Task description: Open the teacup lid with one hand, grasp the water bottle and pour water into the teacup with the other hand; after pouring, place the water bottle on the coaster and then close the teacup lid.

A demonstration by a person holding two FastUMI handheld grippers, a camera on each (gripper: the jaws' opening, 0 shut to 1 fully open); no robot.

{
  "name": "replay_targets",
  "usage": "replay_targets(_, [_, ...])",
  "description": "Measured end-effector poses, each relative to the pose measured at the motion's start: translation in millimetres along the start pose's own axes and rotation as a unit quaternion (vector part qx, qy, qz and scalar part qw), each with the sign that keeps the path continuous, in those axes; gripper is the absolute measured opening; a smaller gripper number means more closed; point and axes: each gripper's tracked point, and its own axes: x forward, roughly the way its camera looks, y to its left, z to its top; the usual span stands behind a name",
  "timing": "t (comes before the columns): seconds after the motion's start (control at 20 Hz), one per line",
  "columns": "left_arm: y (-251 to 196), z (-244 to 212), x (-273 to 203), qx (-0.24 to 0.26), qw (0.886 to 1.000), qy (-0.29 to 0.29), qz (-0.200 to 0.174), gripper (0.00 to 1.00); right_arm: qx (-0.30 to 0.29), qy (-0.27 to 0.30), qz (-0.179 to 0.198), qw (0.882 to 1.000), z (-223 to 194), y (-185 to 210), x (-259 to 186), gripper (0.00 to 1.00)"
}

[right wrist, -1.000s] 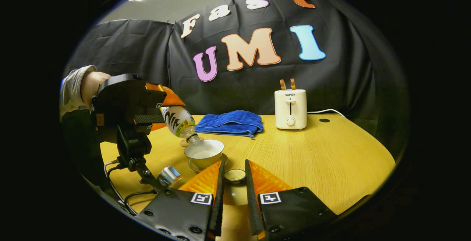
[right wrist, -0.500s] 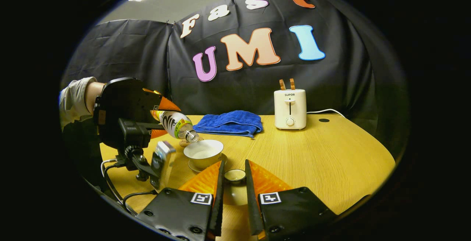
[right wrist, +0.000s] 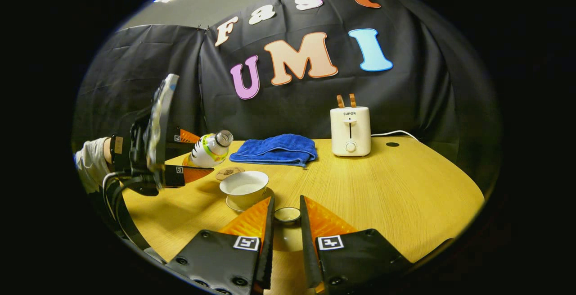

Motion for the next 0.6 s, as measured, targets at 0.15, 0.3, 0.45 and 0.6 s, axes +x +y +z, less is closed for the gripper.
replay_targets(0.15, [13, 4, -4, -0.113, 0.993, -0.036, 0.008, 0.61, 0.005, 0.005, -0.007, 1.0, -1, -2, 1, 0.34])
replay_targets(0.3, [34, -2, -11, -0.21, 0.975, -0.069, 0.025, 0.61, 0.01, 0.004, -0.023, 1.0, 0, -8, 1, 0.33])
replay_targets(0.45, [58, -8, -6, -0.3, 0.949, -0.093, 0.033, 0.6, 0.023, 0.002, -0.026, 0.999, 0, -6, 2, 0.31])
replay_targets(0.6, [68, -10, -3, -0.38, 0.916, -0.121, 0.044, 0.61, 0.022, 0.005, -0.028, 0.999, -2, -2, 3, 0.34])
